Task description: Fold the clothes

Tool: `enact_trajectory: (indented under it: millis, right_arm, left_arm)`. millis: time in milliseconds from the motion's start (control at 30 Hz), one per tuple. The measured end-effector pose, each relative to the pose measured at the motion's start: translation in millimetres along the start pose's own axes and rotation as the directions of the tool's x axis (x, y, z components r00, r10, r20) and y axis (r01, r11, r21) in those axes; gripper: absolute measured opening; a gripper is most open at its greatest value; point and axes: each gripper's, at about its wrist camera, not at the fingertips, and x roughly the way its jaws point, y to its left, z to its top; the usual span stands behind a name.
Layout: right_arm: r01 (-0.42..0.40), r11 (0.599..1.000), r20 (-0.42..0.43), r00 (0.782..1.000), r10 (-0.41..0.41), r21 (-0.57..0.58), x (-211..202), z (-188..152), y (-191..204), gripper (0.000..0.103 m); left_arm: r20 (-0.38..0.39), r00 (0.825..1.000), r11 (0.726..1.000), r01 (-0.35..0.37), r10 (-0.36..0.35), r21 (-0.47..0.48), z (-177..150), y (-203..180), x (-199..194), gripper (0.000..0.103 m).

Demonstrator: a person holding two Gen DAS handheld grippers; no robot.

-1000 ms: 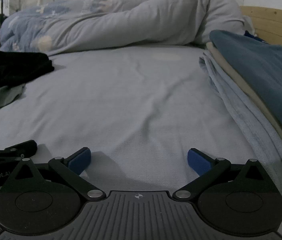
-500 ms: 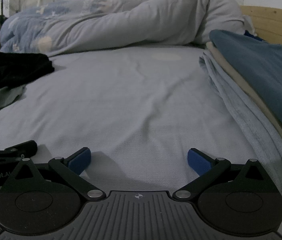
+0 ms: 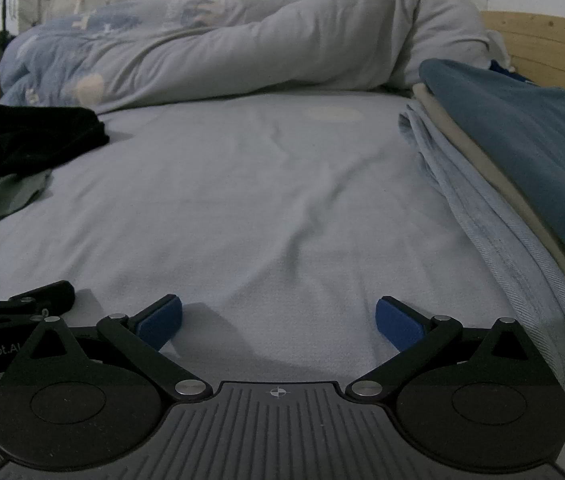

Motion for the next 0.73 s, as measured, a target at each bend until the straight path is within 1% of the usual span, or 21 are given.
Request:
enact_trajectory:
  millis: [733]
  right_arm:
    - [0.001,1.000,0.001,1.000,-0.001,-0.001,0.9,0.0,0.8,0.103]
  left_arm:
    - [0.002,1.000,1.000,0.004,-0.004,-0.004,0.3,1.4,0.3,0.103]
